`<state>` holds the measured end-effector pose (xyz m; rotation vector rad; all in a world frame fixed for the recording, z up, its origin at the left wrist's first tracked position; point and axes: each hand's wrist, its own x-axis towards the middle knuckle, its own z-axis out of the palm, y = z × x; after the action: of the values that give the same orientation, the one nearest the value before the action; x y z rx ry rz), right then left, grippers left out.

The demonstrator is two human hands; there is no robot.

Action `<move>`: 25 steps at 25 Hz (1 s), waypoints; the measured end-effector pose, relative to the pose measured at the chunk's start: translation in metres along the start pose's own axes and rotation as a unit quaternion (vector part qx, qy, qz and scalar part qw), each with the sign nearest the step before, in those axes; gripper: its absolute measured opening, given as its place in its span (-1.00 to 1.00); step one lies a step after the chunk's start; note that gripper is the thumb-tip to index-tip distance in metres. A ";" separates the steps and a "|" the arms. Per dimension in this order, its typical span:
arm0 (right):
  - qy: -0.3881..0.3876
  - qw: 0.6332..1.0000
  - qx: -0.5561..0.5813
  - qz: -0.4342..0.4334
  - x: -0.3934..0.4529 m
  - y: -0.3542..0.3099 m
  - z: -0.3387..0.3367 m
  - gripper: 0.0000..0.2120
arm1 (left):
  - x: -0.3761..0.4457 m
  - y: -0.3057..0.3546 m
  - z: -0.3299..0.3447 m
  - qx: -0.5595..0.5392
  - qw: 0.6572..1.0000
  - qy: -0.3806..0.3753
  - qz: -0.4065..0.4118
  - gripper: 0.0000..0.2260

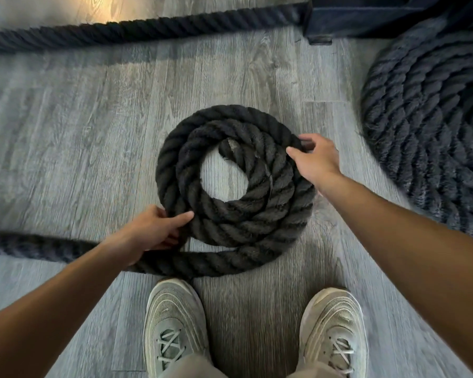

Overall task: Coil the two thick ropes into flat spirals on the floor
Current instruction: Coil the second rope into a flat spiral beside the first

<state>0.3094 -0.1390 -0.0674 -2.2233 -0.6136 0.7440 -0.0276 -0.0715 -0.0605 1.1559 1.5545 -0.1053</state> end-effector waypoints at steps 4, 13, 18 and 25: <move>0.013 0.998 0.042 0.039 -0.036 0.030 0.006 -0.57 | 0.011 0.014 -0.019 -0.021 1.000 0.021 -0.005 -0.52; 0.008 0.999 0.039 0.026 -0.091 0.069 0.013 -0.40 | 0.055 0.070 -0.026 -0.020 0.984 0.117 0.136 -0.63; -0.082 0.996 0.020 0.021 -0.045 0.040 0.002 -0.46 | 0.040 0.050 -0.027 -0.016 0.991 0.112 0.065 -0.89; -0.123 0.992 0.001 -0.022 0.002 -0.005 0.005 -0.54 | -0.002 0.006 -0.009 0.009 0.994 0.060 -0.094 -0.68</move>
<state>0.3061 -0.1325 -0.0673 -2.1246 -0.7775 1.0036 -0.0302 -0.0643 -0.0528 1.0427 1.7709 -0.1782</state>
